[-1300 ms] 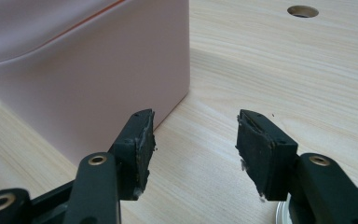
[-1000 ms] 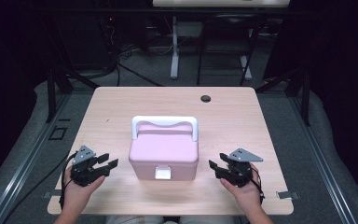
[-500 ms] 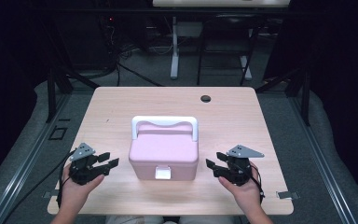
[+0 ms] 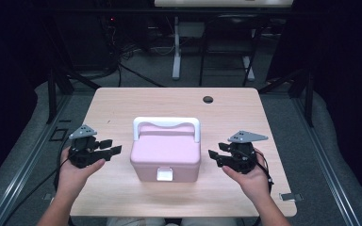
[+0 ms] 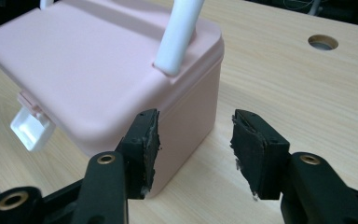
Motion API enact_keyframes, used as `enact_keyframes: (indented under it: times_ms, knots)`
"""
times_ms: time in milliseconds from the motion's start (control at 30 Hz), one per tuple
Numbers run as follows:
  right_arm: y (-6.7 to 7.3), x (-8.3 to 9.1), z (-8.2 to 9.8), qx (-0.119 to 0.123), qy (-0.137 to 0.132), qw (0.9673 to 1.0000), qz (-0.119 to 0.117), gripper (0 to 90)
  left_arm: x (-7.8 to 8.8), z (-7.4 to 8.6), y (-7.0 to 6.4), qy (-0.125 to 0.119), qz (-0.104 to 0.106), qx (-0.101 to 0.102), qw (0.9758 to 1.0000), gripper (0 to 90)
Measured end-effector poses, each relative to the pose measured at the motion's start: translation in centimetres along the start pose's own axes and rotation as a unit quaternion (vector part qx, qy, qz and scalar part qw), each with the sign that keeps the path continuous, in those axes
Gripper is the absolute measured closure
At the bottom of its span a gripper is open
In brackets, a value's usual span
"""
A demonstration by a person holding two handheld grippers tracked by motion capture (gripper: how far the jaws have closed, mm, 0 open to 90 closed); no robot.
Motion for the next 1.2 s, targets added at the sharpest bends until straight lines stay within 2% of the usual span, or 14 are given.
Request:
enact_keyframes:
  times_ms: [267, 633, 733, 900, 1033, 1200]
  knots:
    - [-0.8, 0.3, -1.8, -0.009, 0.012, 0.9999, -0.005, 50.3, 0.7, -2.3, -0.5, -0.012, 0.01, -0.002, 0.9999, 50.5]
    - [0.2, -0.4, -4.8, 0.003, 0.003, 0.9999, -0.015, 49.1, 0.0, -4.0, -1.9, 0.003, 0.013, -0.022, 0.9997, 47.5]
    - [0.5, -0.7, -5.4, 0.001, -0.002, 0.9998, -0.018, 48.8, -0.4, -4.2, -2.3, 0.006, 0.018, -0.024, 0.9995, 47.5]
    - [0.6, -1.5, -5.7, -0.003, 0.006, 0.9998, -0.018, 48.0, -0.9, -4.0, -2.5, 0.002, 0.025, -0.027, 0.9993, 47.4]
    - [0.7, -1.9, -5.5, -0.005, 0.003, 0.9997, -0.023, 47.9, -1.3, -3.7, -2.5, 0.002, 0.038, -0.037, 0.9986, 47.4]
    - [0.6, -2.1, -4.8, -0.006, -0.002, 0.9997, -0.025, 47.9, -1.6, -3.3, -2.3, -0.001, 0.037, -0.033, 0.9988, 47.0]
Point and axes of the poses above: each handheld gripper's, and its own axes: x roughly backward along the jaws, z roughly out of its underside, y roughly to its left, the point moved 3 cm from there along -x, roughly forward along the jaws, and after that the axes turned 5 degrees about x, right-handed, at the moved point
